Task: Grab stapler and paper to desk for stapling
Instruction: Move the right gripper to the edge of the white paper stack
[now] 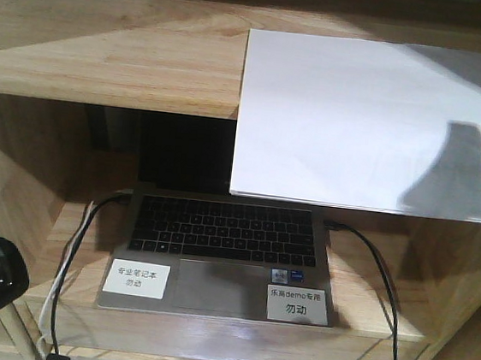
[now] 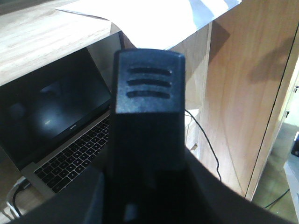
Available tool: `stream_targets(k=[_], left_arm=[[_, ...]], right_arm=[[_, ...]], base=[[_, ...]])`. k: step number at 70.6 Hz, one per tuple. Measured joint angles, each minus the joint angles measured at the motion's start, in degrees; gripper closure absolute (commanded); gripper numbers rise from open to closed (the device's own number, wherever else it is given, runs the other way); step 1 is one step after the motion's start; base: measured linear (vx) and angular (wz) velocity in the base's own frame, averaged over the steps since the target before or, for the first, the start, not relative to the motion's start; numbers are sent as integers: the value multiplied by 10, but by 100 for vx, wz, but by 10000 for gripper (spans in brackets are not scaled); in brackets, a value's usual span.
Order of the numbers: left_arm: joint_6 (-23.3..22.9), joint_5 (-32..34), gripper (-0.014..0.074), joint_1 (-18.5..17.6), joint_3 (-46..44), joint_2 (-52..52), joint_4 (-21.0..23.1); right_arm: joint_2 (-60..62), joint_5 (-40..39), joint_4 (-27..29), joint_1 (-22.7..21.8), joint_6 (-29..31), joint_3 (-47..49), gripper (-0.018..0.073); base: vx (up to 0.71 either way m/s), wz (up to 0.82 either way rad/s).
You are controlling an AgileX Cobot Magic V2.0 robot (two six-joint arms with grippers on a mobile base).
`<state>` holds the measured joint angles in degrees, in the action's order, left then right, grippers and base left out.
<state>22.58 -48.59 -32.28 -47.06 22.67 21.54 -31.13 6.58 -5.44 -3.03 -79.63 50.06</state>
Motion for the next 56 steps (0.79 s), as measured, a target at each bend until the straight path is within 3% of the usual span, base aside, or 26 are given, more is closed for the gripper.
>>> stream_targets(k=[11, 16, 38, 56], left_arm=[[0, 0, 603, 0, 0, 0, 0], [0, 0, 603, 0, 0, 0, 0], [0, 0, 603, 0, 0, 0, 0], [0, 0, 603, 0, 0, 0, 0]], right_arm=[[0, -60, -52, 4, -66, -25, -79], [0, -71, -78, 29, -81, -33, -76], [0, -51, -131, 241, -90, -81, -71], [4, -38, -124, 367, -90, -142, -57]], base=[[0, 0], [0, 0], [0, 0], [0, 0]])
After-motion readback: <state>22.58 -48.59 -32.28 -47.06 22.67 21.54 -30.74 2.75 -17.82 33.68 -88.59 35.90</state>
